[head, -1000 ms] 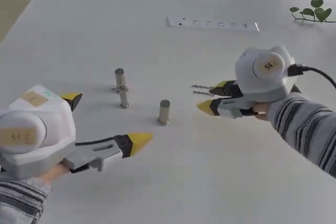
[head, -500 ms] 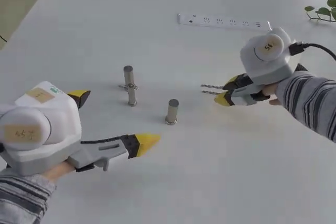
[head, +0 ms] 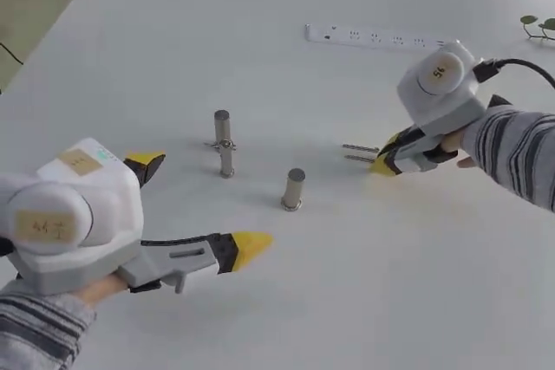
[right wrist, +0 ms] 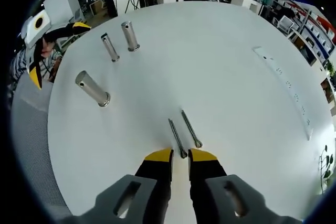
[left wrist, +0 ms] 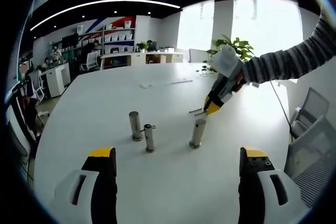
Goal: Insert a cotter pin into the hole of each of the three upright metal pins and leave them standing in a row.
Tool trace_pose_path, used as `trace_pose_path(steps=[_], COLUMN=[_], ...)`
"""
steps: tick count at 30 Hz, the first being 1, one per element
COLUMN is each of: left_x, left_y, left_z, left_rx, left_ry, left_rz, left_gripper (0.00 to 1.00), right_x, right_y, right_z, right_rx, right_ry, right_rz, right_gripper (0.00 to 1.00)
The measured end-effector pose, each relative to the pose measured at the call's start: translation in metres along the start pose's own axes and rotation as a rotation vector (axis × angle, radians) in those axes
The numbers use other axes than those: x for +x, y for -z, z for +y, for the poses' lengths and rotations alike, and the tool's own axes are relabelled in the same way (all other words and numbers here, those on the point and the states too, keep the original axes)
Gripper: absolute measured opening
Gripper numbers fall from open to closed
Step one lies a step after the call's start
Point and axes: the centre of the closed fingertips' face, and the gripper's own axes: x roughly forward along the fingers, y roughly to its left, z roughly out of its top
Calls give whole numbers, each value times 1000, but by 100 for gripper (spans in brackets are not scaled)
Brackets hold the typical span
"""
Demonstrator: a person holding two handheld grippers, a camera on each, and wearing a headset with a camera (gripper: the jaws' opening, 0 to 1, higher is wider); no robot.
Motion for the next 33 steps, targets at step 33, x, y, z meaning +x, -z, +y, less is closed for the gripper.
trace_pose_path(steps=[33], left_x=[-2], left_y=[-9], left_z=[-8], left_rx=[-21], left_ry=[41], left_rz=[-7], left_gripper=[67], right_x=[-17], right_y=[-14], right_z=[20], right_rx=[-214], right_ry=[6], right_rz=[-88], right_gripper=[0])
